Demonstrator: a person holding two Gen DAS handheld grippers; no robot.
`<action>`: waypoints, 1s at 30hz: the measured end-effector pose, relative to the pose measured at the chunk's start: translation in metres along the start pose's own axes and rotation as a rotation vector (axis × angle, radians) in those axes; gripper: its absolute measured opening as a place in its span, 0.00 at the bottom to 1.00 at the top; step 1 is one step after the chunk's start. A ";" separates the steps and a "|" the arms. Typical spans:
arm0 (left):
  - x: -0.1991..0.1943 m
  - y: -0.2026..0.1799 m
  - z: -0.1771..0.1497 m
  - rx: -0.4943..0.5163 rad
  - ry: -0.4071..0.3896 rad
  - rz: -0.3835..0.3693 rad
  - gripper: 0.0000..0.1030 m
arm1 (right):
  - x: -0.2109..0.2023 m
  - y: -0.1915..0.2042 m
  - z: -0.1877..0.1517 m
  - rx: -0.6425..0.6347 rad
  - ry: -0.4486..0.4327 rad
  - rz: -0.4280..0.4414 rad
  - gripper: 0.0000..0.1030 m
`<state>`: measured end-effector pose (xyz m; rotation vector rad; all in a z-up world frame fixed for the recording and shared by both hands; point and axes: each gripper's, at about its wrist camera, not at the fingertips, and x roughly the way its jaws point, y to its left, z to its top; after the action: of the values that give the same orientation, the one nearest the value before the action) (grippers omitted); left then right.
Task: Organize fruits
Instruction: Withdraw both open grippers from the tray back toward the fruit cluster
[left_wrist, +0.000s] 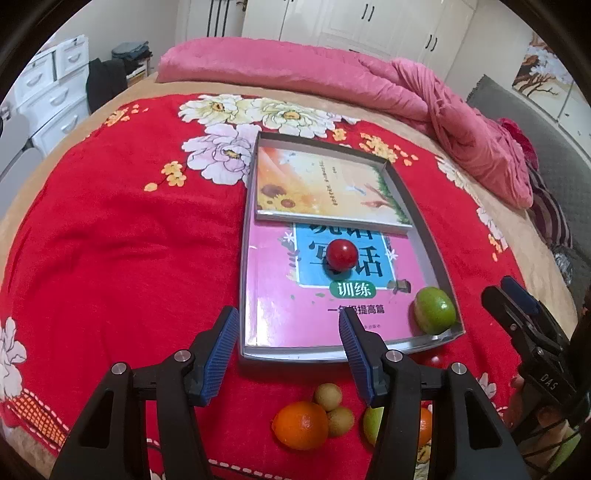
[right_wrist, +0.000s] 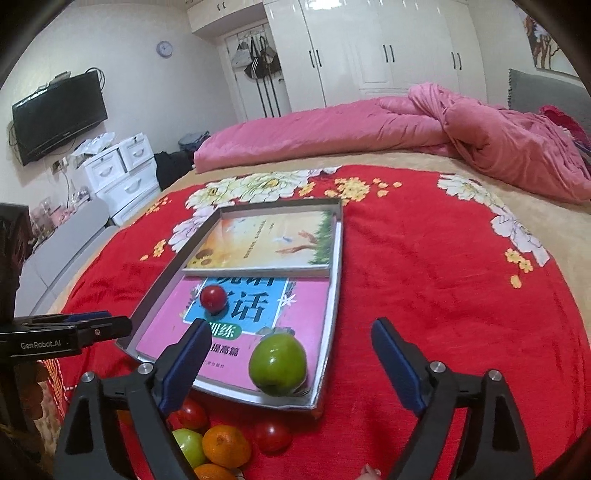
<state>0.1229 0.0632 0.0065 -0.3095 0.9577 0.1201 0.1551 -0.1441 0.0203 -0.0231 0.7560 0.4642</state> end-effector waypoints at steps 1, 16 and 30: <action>-0.002 0.000 0.001 -0.001 -0.003 -0.002 0.57 | -0.003 -0.001 0.001 0.002 -0.010 -0.005 0.89; -0.023 -0.002 -0.002 0.014 -0.043 -0.015 0.57 | -0.029 0.001 0.005 -0.006 -0.095 -0.011 0.93; -0.033 -0.004 -0.011 0.032 -0.042 -0.037 0.69 | -0.040 0.019 -0.005 -0.039 -0.080 0.043 0.99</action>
<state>0.0962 0.0566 0.0289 -0.2944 0.9113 0.0770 0.1187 -0.1439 0.0459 -0.0244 0.6703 0.5176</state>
